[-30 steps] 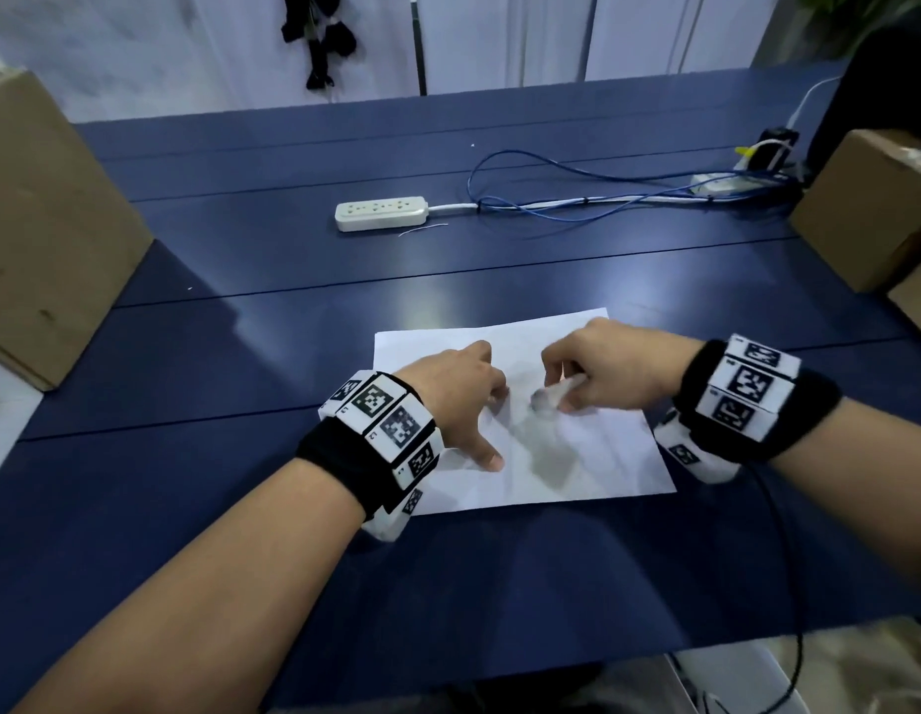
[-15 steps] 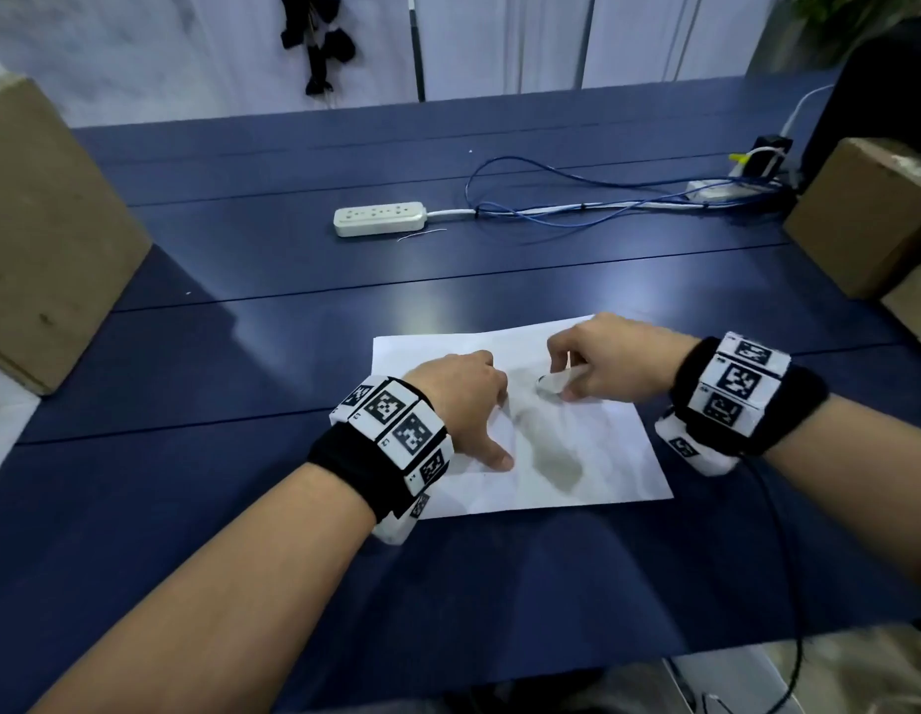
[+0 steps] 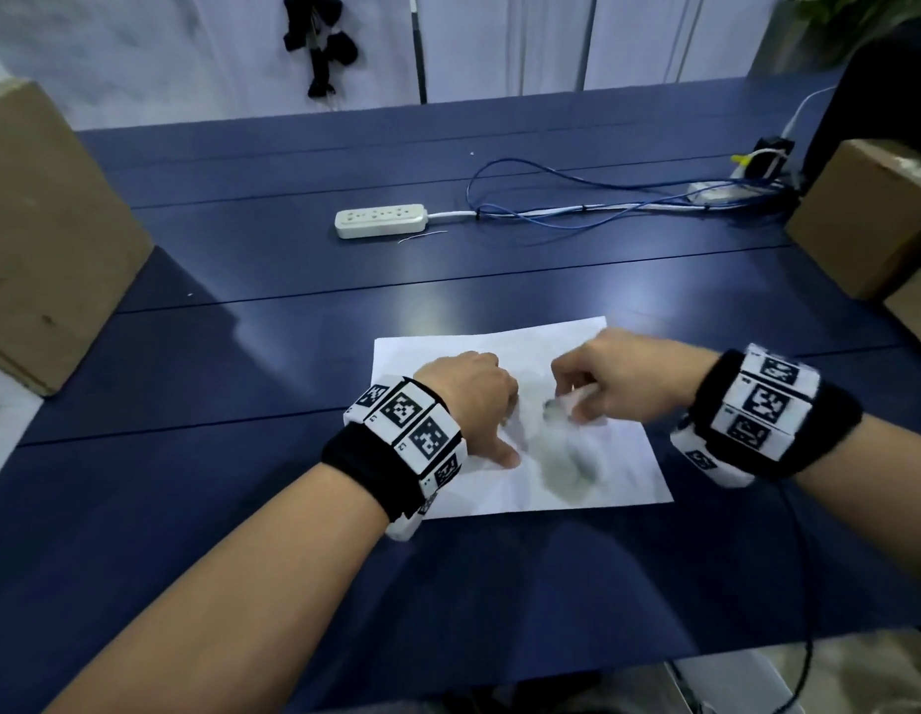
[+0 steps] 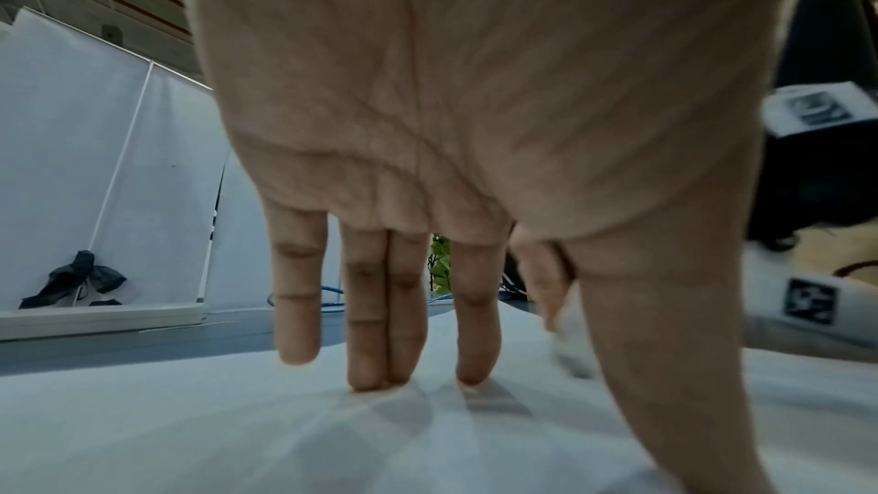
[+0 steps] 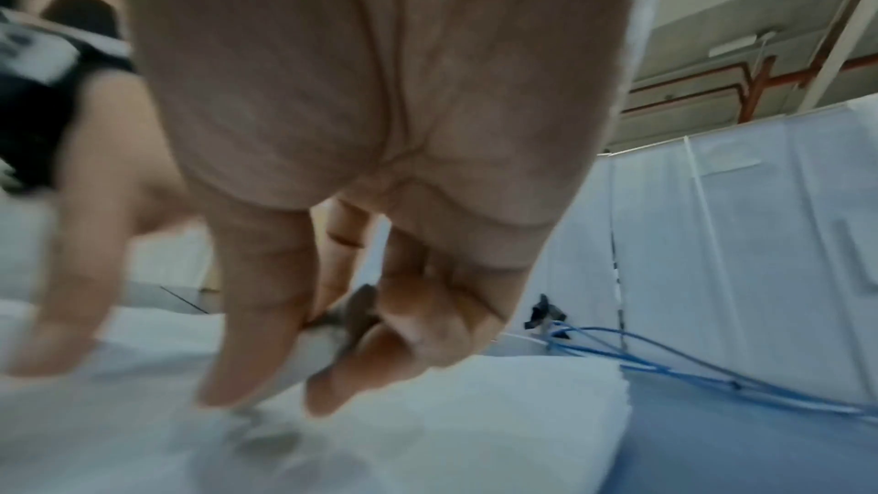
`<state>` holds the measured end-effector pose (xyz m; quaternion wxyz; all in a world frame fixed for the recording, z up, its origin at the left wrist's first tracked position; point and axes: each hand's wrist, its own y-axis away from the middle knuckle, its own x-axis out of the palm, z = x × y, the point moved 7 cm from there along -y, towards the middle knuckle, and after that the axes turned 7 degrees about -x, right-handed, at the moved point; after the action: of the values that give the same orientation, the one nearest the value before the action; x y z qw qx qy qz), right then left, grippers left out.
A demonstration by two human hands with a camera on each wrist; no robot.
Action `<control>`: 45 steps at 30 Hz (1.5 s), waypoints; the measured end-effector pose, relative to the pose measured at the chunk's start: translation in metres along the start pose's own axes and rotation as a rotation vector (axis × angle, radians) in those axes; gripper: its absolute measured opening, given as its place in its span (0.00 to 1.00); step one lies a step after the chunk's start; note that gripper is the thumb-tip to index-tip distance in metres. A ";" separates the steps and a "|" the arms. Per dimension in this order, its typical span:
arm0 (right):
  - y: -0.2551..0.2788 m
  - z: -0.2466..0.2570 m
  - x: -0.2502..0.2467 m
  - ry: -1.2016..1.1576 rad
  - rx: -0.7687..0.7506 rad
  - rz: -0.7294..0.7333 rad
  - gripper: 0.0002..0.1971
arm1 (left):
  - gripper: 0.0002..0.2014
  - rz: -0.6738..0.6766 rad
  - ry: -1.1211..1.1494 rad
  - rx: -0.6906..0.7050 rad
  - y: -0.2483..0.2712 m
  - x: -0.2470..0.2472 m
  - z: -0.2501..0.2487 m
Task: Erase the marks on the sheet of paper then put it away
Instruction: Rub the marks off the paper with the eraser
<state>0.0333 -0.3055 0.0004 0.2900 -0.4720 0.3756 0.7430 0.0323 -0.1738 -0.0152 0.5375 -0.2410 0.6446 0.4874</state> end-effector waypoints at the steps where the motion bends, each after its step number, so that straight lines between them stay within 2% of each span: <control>1: 0.008 0.011 0.011 -0.044 -0.054 0.081 0.09 | 0.32 -0.009 -0.002 0.001 -0.001 0.000 -0.001; 3: 0.021 0.028 0.027 -0.119 -0.119 0.209 0.08 | 0.34 -0.022 -0.006 0.002 -0.002 0.001 -0.002; 4: 0.021 0.030 0.028 -0.122 -0.124 0.215 0.08 | 0.34 -0.026 -0.005 0.003 -0.003 0.001 -0.002; 6: 0.010 0.020 0.015 -0.048 -0.082 0.122 0.10 | 0.32 -0.024 0.008 0.008 -0.004 0.000 -0.003; 9: -0.007 -0.007 -0.013 0.057 0.073 -0.080 0.12 | 0.30 -0.014 0.033 0.015 -0.004 -0.001 -0.004; 11: -0.006 -0.011 -0.015 0.066 0.074 -0.099 0.11 | 0.29 -0.013 0.046 0.015 -0.003 -0.001 -0.003; 13: 0.004 0.004 0.001 -0.006 -0.038 0.013 0.10 | 0.27 -0.021 0.056 0.012 -0.003 0.001 -0.001; 15: 0.018 0.024 0.026 -0.150 -0.132 0.204 0.09 | 0.28 -0.023 0.062 0.017 -0.003 0.003 0.001; 17: 0.022 0.030 0.035 -0.210 -0.148 0.284 0.09 | 0.30 -0.026 0.063 0.024 -0.003 0.003 0.002; 18: 0.017 0.025 0.030 -0.186 -0.131 0.245 0.10 | 0.30 -0.029 0.067 0.026 -0.003 0.003 0.002; 21: -0.006 -0.003 -0.003 -0.036 0.012 -0.010 0.11 | 0.30 -0.037 0.077 0.026 -0.001 0.001 0.001; 23: -0.010 -0.015 -0.013 0.017 0.083 -0.099 0.10 | 0.30 -0.037 0.080 0.021 -0.001 0.000 0.002; 25: -0.003 -0.004 -0.003 -0.013 -0.002 -0.024 0.10 | 0.30 -0.034 0.076 0.015 -0.001 0.000 0.003; 28: 0.020 0.028 0.028 -0.133 -0.137 0.243 0.09 | 0.32 -0.033 0.066 0.013 -0.003 0.002 0.003; 29: 0.023 0.031 0.032 -0.141 -0.138 0.270 0.09 | 0.32 -0.035 0.065 0.013 -0.003 0.001 0.003; 31: 0.013 0.022 0.022 -0.088 -0.096 0.183 0.10 | 0.32 -0.040 0.069 0.018 -0.004 0.001 0.001; 34: -0.008 -0.007 -0.011 0.015 0.065 -0.076 0.10 | 0.30 -0.037 0.073 0.026 -0.003 0.000 0.001; 36: -0.011 -0.017 -0.016 0.033 0.108 -0.115 0.09 | 0.31 -0.037 0.072 0.027 -0.003 0.000 0.001; 38: -0.004 -0.005 -0.003 0.006 0.001 -0.004 0.09 | 0.31 -0.039 0.065 0.024 -0.003 0.002 0.002; 40: 0.012 0.018 0.020 -0.088 -0.104 0.179 0.10 | 0.32 -0.038 0.063 0.020 -0.004 0.002 0.002; 42: 0.021 0.028 0.031 -0.147 -0.128 0.281 0.10 | 0.32 -0.037 0.065 0.017 -0.004 0.002 0.001; 43: 0.019 0.026 0.029 -0.137 -0.121 0.263 0.10 | 0.32 -0.035 0.066 0.017 -0.005 0.001 0.001; 45: 0.004 0.010 0.013 -0.060 -0.054 0.124 0.10 | 0.31 -0.032 0.071 0.020 -0.005 0.000 -0.001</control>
<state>0.0202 -0.2989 -0.0078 0.2417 -0.4330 0.3750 0.7833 0.0359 -0.1762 -0.0170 0.5243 -0.2629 0.6643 0.4633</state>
